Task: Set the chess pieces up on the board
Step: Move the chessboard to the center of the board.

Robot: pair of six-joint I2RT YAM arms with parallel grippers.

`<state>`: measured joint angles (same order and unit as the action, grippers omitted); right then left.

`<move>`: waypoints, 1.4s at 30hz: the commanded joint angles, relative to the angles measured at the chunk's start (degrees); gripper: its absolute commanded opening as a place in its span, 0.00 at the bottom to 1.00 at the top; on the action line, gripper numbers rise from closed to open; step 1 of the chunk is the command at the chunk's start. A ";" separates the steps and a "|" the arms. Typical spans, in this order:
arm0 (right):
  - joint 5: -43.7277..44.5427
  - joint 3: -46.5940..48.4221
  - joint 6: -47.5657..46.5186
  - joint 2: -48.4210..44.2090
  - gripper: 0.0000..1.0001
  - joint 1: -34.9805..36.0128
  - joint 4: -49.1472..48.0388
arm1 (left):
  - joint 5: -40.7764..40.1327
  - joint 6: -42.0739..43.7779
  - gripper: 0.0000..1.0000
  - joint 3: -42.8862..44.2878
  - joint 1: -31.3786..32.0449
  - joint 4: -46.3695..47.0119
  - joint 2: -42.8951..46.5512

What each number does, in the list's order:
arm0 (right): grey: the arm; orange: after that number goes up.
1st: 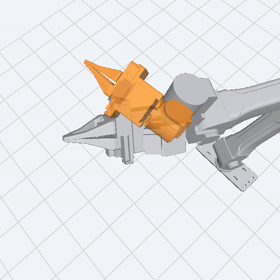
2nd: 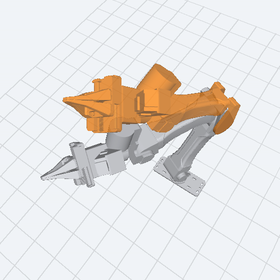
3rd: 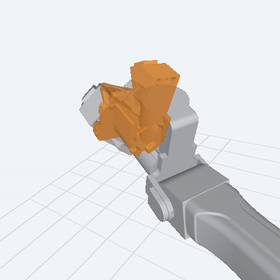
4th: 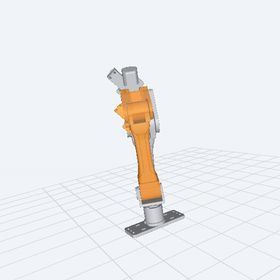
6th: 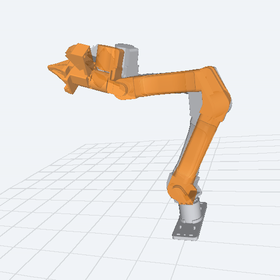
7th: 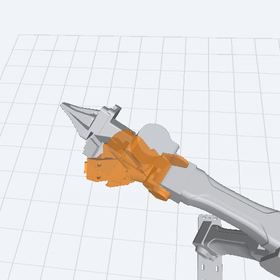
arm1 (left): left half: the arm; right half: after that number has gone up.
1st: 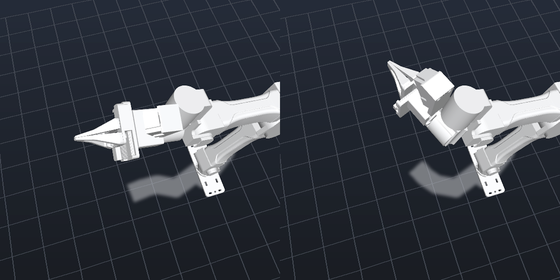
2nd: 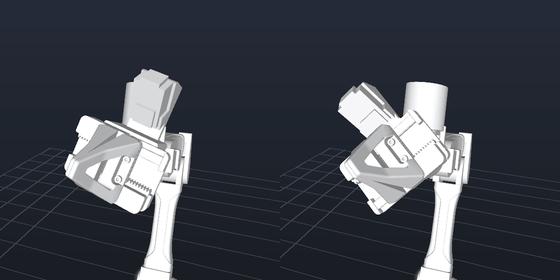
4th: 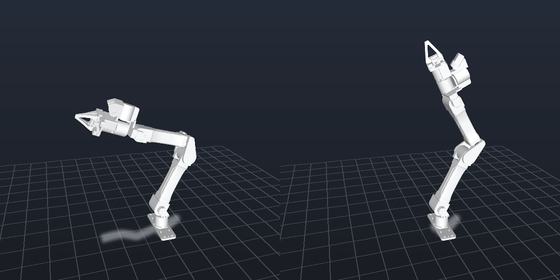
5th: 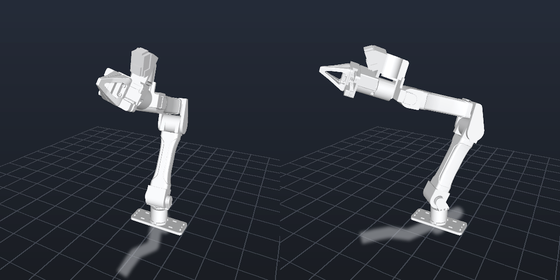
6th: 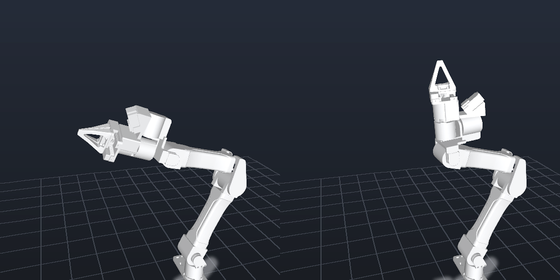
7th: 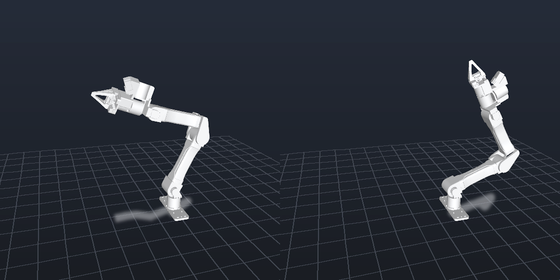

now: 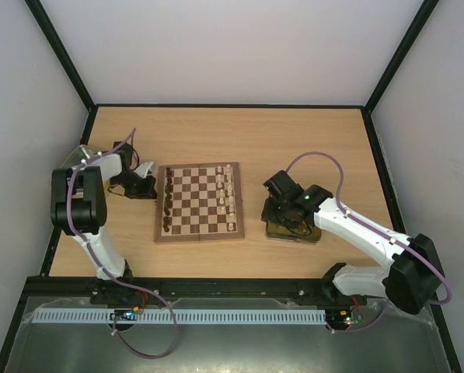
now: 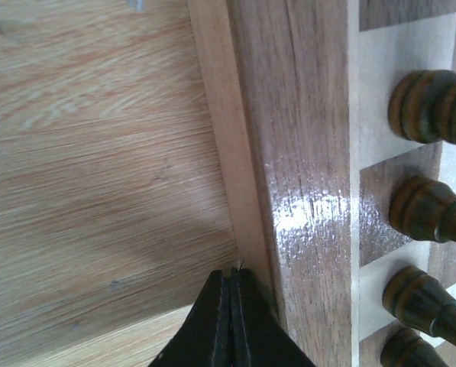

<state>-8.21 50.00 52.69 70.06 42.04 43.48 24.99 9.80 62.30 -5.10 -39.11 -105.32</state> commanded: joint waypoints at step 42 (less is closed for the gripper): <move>-3.27 3.63 -9.71 14.06 0.22 -10.14 -4.90 | -8.73 0.75 0.02 -4.86 13.71 1.83 5.76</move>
<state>-9.80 55.81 43.46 83.96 32.10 40.38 17.41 10.09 58.08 8.40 -37.41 -100.88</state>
